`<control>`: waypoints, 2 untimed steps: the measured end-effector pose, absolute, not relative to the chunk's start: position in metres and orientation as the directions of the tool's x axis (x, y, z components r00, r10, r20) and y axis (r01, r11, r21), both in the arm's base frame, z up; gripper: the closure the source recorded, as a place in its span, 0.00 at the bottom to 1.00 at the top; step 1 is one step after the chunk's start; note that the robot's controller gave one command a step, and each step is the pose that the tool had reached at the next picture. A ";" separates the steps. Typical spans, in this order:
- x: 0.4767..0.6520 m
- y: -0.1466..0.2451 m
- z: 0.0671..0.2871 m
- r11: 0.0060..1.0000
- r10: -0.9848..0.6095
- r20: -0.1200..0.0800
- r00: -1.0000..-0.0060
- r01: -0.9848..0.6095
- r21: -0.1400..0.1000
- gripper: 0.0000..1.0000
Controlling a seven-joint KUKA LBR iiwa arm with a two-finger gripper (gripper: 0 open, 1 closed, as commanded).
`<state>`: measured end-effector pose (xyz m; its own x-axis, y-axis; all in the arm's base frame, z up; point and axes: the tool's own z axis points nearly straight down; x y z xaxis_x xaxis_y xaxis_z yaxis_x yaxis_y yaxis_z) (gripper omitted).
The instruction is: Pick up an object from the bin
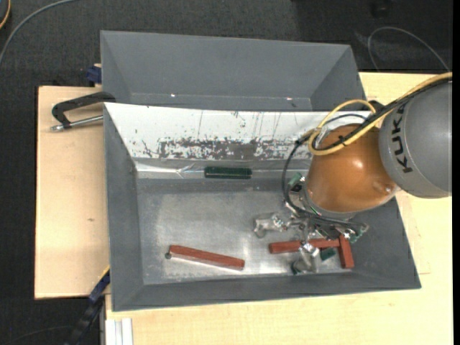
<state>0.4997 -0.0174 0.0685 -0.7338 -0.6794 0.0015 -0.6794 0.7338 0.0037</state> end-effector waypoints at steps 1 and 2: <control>0.501 -0.018 0.071 0.735 -0.678 -0.002 -0.735 -0.678 0.000 1.00; 0.506 -0.002 0.206 0.737 -0.676 -0.011 -0.737 -0.676 -0.008 1.00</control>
Offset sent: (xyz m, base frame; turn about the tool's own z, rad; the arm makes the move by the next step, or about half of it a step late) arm 0.0000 0.0000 0.0000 0.0000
